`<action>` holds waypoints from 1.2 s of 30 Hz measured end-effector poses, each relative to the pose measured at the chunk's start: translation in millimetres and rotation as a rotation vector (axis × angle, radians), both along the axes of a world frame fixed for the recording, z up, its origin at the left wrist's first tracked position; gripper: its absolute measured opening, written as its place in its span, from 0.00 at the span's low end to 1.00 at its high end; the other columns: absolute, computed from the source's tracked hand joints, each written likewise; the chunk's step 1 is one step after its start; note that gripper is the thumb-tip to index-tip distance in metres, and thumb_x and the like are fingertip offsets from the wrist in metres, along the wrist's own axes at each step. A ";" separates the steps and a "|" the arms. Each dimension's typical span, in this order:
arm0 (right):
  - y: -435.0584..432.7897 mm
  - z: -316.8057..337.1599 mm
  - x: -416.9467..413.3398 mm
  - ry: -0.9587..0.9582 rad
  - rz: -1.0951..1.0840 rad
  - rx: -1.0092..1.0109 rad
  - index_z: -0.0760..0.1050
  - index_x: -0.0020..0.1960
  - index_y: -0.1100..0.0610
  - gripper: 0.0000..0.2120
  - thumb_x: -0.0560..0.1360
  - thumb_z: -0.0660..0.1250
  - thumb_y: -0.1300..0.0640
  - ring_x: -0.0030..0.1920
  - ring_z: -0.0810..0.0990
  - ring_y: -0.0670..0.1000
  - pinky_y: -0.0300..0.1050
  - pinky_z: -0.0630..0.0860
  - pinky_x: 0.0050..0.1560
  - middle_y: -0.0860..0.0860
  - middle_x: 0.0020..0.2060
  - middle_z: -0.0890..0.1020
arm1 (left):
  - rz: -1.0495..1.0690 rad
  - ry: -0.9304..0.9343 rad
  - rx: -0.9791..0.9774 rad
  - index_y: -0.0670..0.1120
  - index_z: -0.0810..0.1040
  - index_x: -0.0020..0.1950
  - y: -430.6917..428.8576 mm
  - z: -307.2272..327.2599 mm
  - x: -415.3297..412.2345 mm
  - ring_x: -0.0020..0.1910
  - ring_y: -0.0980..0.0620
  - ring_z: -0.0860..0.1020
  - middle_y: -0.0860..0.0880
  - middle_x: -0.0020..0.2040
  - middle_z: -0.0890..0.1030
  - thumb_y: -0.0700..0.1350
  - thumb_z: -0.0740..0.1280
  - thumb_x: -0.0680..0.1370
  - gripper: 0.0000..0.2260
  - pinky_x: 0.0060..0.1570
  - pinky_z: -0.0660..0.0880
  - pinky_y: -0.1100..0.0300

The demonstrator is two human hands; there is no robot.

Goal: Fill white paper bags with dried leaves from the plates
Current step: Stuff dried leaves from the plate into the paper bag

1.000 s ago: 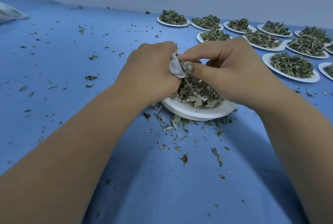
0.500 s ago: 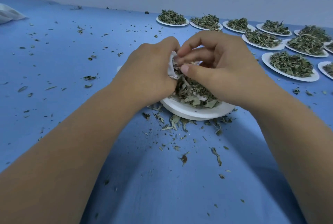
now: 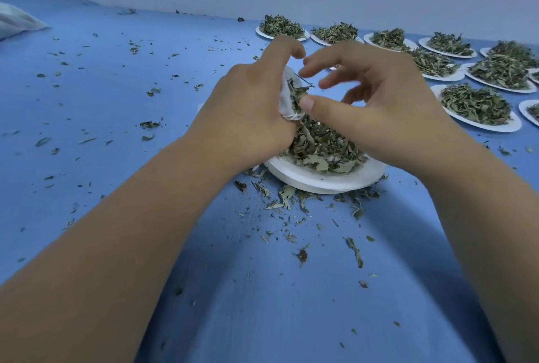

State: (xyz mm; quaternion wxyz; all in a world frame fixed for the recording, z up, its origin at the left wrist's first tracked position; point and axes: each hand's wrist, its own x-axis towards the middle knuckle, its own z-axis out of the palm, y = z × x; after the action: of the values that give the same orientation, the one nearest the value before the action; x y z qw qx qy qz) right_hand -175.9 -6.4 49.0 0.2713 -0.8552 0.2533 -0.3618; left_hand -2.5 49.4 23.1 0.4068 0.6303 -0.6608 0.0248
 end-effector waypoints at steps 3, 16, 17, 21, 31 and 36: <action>0.1 -3.3 1.8 0.009 0.017 0.051 0.85 0.48 0.49 0.05 0.74 0.76 0.58 0.40 0.82 0.39 0.38 0.75 0.42 0.42 0.42 0.86 | -0.018 -0.011 0.006 0.53 0.66 0.70 -1.8 -2.6 0.1 0.36 0.66 0.75 0.62 0.38 0.76 0.41 0.65 0.69 0.29 0.32 0.71 0.59; 14.7 -4.3 12.6 0.044 -0.135 -0.313 0.84 0.41 0.52 0.05 0.70 0.72 0.62 0.36 0.75 0.42 0.28 0.64 0.41 0.39 0.35 0.80 | -0.016 -0.116 0.062 0.52 0.63 0.74 1.7 1.8 -6.3 0.39 0.47 0.78 0.56 0.37 0.77 0.39 0.67 0.69 0.33 0.40 0.77 0.48; 15.4 -4.5 13.2 0.040 -0.119 -0.310 0.84 0.40 0.52 0.06 0.70 0.72 0.62 0.37 0.76 0.44 0.29 0.64 0.42 0.42 0.37 0.82 | -0.008 -0.109 0.065 0.53 0.63 0.73 1.9 2.1 -5.9 0.39 0.46 0.78 0.55 0.37 0.77 0.39 0.67 0.68 0.34 0.40 0.78 0.48; 13.7 -3.4 8.1 0.086 -0.007 -0.217 0.86 0.44 0.52 0.07 0.73 0.73 0.63 0.29 0.75 0.41 0.26 0.65 0.38 0.43 0.31 0.81 | 0.008 -0.082 0.107 0.55 0.61 0.73 2.5 1.3 -3.7 0.38 0.47 0.79 0.51 0.39 0.80 0.39 0.67 0.68 0.35 0.40 0.78 0.46; 16.7 -3.0 10.0 0.108 0.292 0.164 0.66 0.53 0.57 0.14 0.70 0.59 0.66 0.30 0.69 0.63 0.58 0.70 0.32 0.61 0.35 0.79 | -0.046 -0.066 0.019 0.52 0.65 0.70 7.0 8.1 -6.4 0.31 0.56 0.74 0.54 0.32 0.73 0.43 0.67 0.67 0.32 0.29 0.68 0.57; 13.4 -2.7 3.6 -0.065 0.153 0.108 0.69 0.51 0.54 0.13 0.70 0.58 0.68 0.31 0.78 0.65 0.45 0.70 0.28 0.39 0.35 0.84 | 0.005 -0.067 0.041 0.54 0.63 0.72 8.5 8.1 -5.3 0.38 0.46 0.77 0.47 0.40 0.79 0.42 0.69 0.70 0.32 0.39 0.77 0.47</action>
State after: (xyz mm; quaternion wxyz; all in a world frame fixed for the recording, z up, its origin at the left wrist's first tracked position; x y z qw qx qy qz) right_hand -172.3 7.0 46.3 0.3518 -0.8440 0.1977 -0.3533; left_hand -7.8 57.9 31.2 0.3716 0.6390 -0.6727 0.0334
